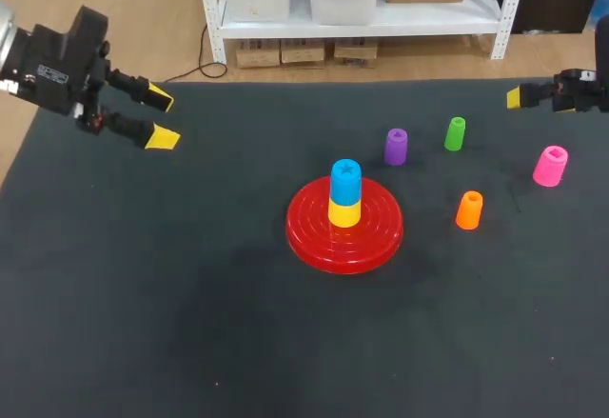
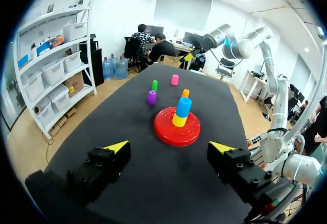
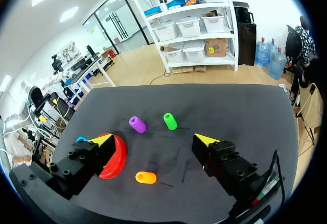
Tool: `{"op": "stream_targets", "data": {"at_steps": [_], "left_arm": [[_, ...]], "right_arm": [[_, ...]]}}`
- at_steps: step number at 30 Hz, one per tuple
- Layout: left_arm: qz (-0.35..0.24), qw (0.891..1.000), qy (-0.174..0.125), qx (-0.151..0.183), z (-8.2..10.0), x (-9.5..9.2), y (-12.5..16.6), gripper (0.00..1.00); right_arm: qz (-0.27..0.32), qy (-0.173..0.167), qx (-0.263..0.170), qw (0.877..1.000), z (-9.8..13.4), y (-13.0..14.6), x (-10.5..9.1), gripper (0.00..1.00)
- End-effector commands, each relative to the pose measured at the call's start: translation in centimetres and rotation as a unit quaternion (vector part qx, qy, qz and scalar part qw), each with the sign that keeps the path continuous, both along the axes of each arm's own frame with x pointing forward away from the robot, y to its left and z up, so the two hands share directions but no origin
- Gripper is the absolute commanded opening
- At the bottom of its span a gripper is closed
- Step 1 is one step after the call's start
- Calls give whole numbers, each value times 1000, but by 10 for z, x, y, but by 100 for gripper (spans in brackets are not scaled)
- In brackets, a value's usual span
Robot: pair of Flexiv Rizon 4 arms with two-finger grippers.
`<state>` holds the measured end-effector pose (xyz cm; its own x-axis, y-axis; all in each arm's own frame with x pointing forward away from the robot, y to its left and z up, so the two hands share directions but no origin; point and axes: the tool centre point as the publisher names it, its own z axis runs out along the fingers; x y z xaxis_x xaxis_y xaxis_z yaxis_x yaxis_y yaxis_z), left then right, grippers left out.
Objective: Pick up and stack the cylinders on the red base in this order: pink,purple,orange,green
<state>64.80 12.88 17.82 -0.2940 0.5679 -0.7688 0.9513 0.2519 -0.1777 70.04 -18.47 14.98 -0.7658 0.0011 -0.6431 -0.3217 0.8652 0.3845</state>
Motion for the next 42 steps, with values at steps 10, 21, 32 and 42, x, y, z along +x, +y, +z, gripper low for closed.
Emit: {"op": "stream_targets", "data": {"at_steps": [10,21,32,42], "left_arm": [[0,1000,-2,-1,-1,-1,1,100],[0,1000,-2,-1,-1,-1,1,100],[0,1000,-2,-1,-1,-1,1,100],[0,1000,-2,-1,-1,-1,1,100]], "right_arm": [[-51,19,-32,998,-8,-17,15,100],[-154,115,-226,955,-45,-68,25,100],[-132,177,-313,924,-64,-76,9,100],[-136,196,-299,924,-72,-74,12,100]]}}
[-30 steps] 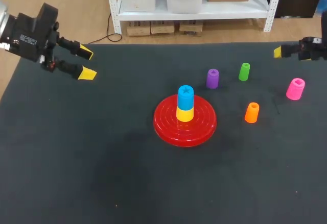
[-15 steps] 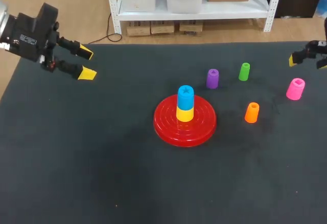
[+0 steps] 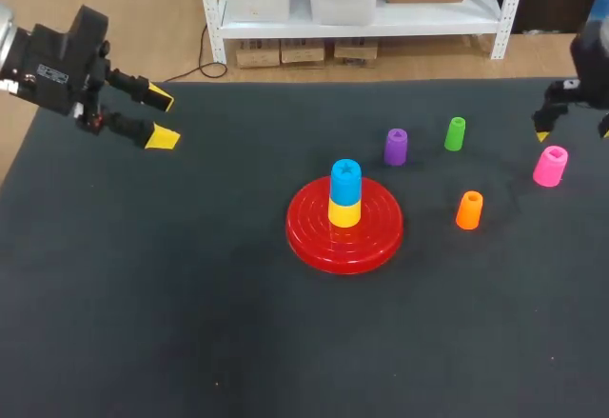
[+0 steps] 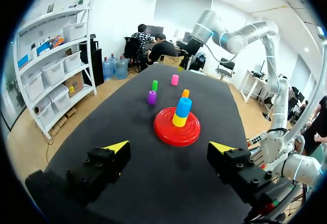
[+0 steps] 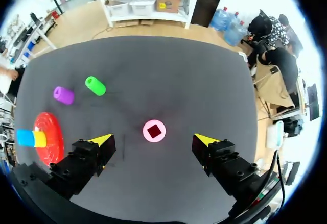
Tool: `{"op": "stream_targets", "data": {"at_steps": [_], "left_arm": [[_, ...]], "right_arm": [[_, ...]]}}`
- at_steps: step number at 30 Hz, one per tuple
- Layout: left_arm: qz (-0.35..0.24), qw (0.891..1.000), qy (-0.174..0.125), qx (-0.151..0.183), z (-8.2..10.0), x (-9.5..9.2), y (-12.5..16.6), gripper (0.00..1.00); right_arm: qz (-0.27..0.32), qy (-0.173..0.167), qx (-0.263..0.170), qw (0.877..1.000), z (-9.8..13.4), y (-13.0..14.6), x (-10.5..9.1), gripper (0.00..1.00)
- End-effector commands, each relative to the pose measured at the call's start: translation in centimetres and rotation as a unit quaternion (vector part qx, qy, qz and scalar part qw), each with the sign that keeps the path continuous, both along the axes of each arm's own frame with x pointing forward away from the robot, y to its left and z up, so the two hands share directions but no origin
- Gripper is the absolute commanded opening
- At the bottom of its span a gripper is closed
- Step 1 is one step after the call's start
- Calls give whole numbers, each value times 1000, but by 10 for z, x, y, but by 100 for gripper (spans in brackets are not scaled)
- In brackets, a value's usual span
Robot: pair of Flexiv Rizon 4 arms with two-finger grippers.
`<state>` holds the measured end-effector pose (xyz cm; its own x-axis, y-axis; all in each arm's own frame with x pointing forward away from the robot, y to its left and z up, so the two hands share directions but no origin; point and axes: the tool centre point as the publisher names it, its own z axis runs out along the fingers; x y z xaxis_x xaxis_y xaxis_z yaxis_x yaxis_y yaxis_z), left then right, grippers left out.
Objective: Pick up and stack the cylinders on the red base in this order: pink,purple,orange,green
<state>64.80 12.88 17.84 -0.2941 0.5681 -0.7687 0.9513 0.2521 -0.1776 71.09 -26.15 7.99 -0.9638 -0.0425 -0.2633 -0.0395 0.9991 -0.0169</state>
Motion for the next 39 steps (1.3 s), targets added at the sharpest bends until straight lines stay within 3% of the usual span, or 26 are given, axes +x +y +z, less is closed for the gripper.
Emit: {"op": "stream_targets", "data": {"at_steps": [1,12,18,39], "left_arm": [[0,1000,-2,-2,-1,-1,1,100],[0,1000,-2,-2,-1,-1,1,100],[0,1000,-2,-2,-1,-1,1,100],[0,1000,-2,-2,-1,-1,1,100]], "right_arm": [[-21,-1,-64,998,-3,4,2,100],[-50,32,-44,997,-21,-2,7,100],[-68,55,13,996,-24,-2,8,100],[-68,55,13,996,-24,-2,8,100]]}}
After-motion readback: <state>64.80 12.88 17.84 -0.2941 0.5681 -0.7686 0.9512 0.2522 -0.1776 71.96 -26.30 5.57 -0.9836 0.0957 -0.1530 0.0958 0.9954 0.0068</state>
